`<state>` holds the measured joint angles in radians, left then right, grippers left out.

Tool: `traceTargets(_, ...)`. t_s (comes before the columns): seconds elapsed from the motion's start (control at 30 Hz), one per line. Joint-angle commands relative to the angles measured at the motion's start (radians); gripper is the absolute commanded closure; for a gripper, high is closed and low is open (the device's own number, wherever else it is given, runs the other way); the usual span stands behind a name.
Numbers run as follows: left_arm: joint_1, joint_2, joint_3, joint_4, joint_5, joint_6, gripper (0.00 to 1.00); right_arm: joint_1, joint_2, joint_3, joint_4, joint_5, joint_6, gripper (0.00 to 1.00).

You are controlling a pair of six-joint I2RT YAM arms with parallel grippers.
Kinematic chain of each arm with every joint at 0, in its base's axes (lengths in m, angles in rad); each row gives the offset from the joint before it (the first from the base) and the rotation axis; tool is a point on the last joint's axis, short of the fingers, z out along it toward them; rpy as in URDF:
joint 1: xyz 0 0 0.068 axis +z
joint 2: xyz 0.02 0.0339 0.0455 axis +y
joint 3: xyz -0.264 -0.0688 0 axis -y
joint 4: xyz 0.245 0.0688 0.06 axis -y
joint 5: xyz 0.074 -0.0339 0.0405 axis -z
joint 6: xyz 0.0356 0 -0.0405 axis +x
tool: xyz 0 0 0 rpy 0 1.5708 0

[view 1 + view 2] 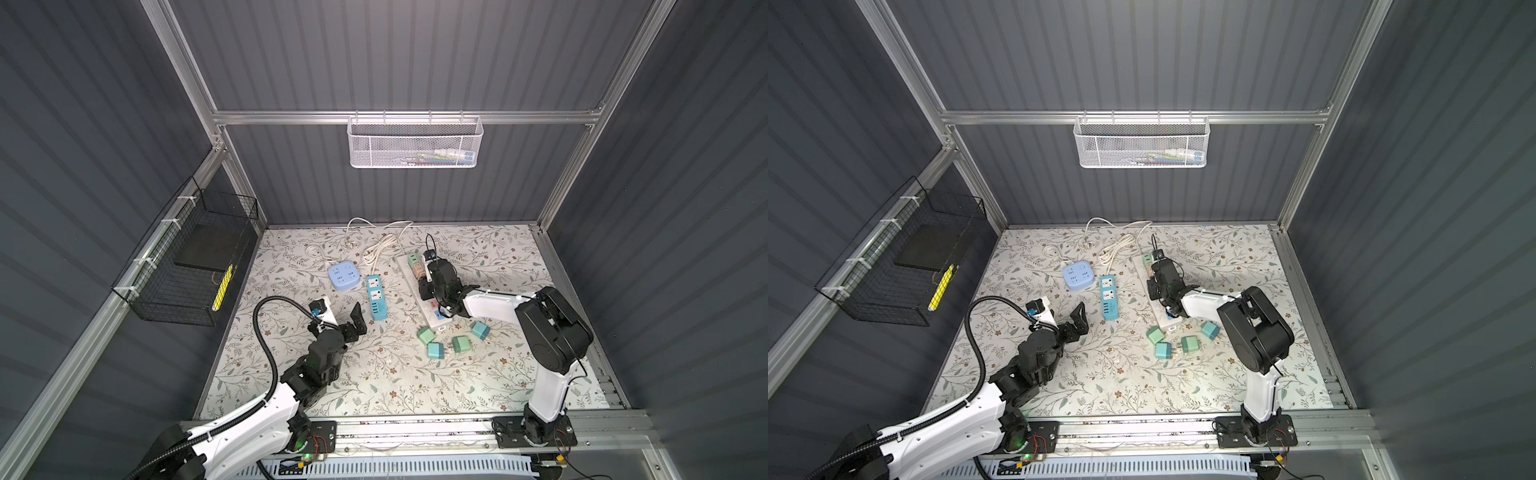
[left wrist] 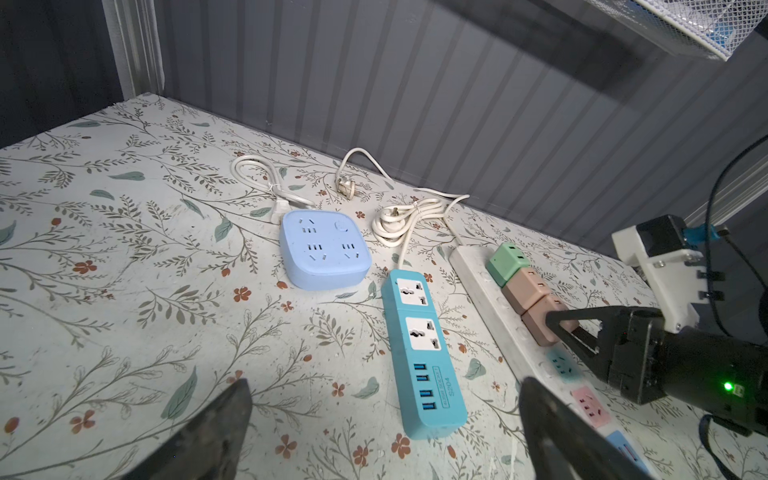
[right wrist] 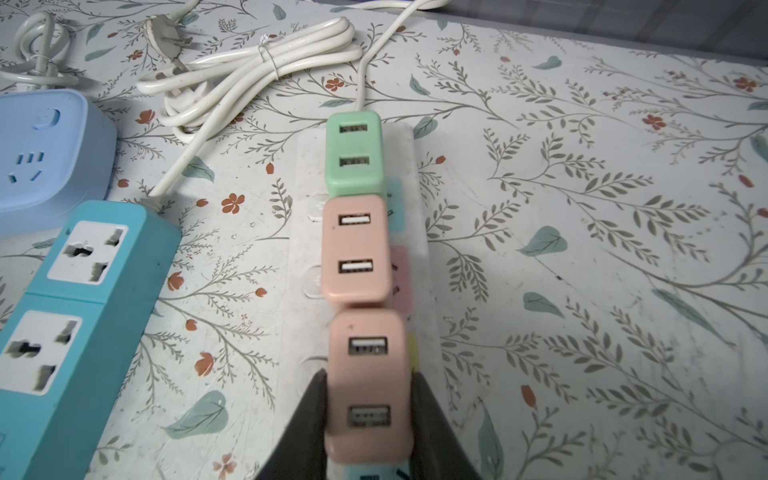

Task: Insert the plug
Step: 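Lower the pink plug with the right gripper into the yellow socket, then open the right gripper and raise it off the seated pink plug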

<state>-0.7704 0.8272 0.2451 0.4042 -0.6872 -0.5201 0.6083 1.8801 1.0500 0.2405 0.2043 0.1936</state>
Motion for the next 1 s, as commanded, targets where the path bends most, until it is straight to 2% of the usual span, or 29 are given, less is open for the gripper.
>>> traceTargets(0.0,0.006,-0.022,-0.022,0.011,-0.002,0.0,0.0,0.027,0.058,-0.059,-0.18,-0.01,0.013,0.76)
traceTargets(0.2,0.006,-0.04,-0.019,-0.009,-0.003,-0.001,0.0,0.029,0.04,-0.051,-0.197,-0.008,0.024,0.72)
traceTargets(0.3,0.006,-0.062,-0.021,-0.022,-0.005,-0.008,0.0,0.028,0.0,-0.007,-0.234,-0.018,0.025,0.58)
traceTargets(0.53,0.006,-0.056,0.03,-0.037,0.002,-0.012,0.0,0.011,-0.081,0.107,-0.33,-0.065,0.006,0.39)
traceTargets(0.77,0.006,-0.002,0.075,-0.048,0.011,-0.02,0.0,-0.044,-0.109,0.154,-0.363,-0.118,0.007,0.33)
traceTargets(0.97,0.007,0.08,0.179,-0.202,-0.001,-0.033,0.0,-0.095,-0.072,0.219,-0.396,-0.153,0.03,0.34)
